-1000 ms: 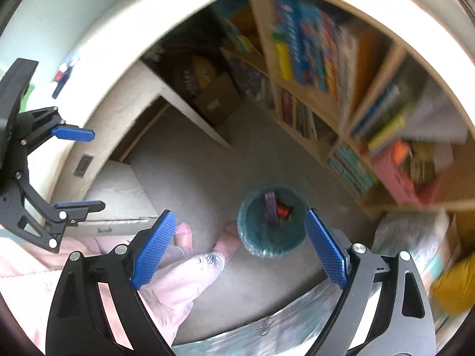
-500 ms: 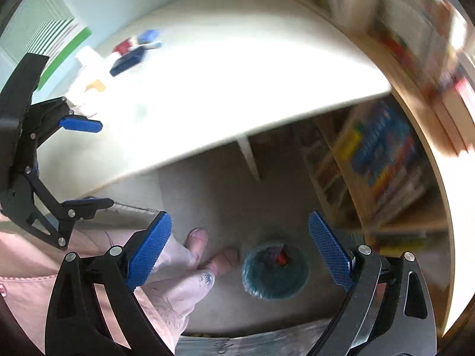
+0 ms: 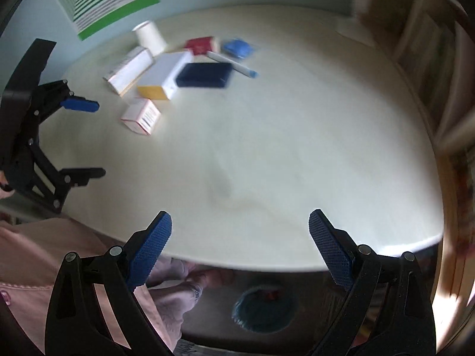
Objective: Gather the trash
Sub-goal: 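Return both tools to the table toward the remaining boxes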
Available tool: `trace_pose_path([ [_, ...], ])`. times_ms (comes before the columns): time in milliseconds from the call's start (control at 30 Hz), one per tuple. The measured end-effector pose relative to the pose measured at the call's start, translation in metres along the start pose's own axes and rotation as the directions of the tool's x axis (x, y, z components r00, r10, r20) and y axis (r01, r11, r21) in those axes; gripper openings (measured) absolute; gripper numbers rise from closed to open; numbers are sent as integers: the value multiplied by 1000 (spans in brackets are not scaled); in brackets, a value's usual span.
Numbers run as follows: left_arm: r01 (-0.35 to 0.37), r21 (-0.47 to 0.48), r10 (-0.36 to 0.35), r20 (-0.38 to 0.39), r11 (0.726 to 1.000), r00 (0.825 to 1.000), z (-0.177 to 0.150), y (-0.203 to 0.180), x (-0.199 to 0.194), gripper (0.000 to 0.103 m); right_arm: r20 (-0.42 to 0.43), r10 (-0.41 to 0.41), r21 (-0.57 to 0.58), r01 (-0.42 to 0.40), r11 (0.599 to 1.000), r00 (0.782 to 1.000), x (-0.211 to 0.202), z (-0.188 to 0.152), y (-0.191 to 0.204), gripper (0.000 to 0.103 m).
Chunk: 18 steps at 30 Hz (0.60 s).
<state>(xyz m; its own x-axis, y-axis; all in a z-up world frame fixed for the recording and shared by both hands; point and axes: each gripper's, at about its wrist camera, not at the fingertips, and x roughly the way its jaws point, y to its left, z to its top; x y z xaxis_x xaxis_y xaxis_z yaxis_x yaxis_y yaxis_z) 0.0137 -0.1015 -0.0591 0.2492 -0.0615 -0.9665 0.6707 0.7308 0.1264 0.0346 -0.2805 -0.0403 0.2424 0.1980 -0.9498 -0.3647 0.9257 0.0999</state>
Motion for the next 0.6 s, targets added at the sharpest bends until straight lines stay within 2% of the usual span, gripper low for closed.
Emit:
trace_pose_path([
  [300,-69,-145,67,-21,987,998,-31,76,-2,96,-17,31,-164,-34,986,999,23,67,46,93],
  [600,-101,-221,97,-25,970,995,-42,124,-3,96,-48,33,-271,-45,962,998,46,113,71,93],
])
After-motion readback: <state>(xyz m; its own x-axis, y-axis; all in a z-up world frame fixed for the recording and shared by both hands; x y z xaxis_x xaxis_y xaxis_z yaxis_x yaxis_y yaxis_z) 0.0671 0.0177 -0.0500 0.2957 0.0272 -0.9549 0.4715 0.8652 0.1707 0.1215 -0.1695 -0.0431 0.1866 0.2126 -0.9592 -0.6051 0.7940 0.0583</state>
